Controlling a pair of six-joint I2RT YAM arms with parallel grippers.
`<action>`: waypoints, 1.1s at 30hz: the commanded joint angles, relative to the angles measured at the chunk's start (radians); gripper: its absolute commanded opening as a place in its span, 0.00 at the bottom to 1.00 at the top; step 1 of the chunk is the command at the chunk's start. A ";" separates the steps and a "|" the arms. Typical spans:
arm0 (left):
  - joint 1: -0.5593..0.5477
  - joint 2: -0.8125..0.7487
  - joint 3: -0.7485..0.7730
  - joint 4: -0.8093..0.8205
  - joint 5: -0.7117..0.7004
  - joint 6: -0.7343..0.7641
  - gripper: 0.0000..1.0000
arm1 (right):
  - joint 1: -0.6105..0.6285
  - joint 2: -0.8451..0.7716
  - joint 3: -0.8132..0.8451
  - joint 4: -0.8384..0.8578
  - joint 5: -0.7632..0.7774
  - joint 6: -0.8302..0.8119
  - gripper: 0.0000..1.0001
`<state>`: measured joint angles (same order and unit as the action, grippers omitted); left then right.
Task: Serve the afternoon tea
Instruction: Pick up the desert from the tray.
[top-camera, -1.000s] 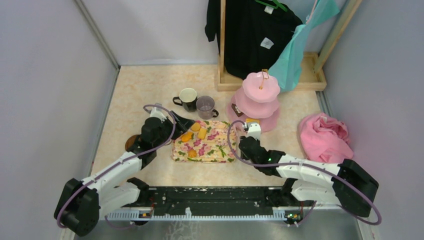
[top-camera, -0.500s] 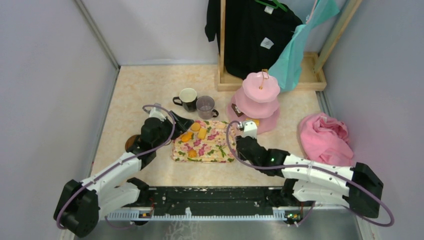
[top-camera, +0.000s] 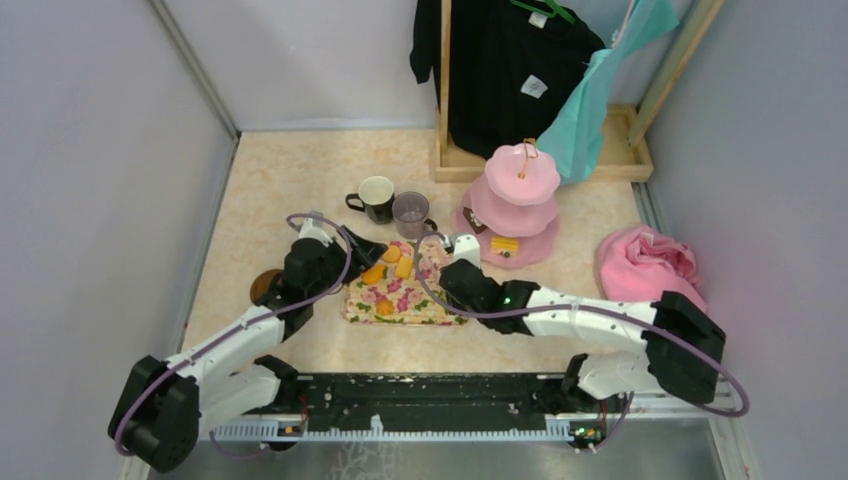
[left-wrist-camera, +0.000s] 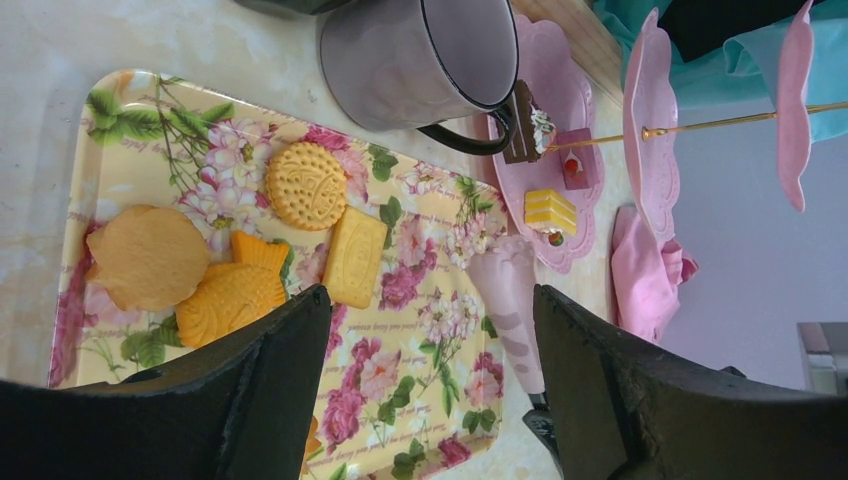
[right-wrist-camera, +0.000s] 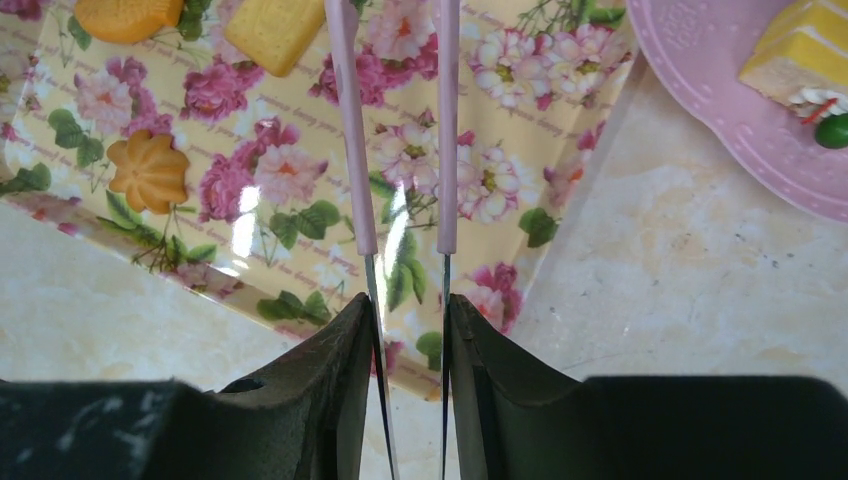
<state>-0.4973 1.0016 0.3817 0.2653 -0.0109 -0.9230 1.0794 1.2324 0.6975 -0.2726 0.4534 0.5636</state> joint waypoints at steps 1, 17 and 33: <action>0.007 0.011 -0.013 0.051 0.003 0.004 0.80 | 0.010 0.086 0.094 0.080 -0.052 0.041 0.32; 0.022 0.011 -0.049 0.100 0.028 -0.011 0.79 | 0.012 0.261 0.165 0.146 -0.158 0.189 0.33; 0.025 0.013 -0.070 0.133 0.041 -0.020 0.79 | 0.059 0.319 0.233 0.080 -0.127 0.238 0.34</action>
<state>-0.4797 1.0168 0.3264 0.3546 0.0139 -0.9314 1.1229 1.5333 0.8738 -0.1936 0.3019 0.7727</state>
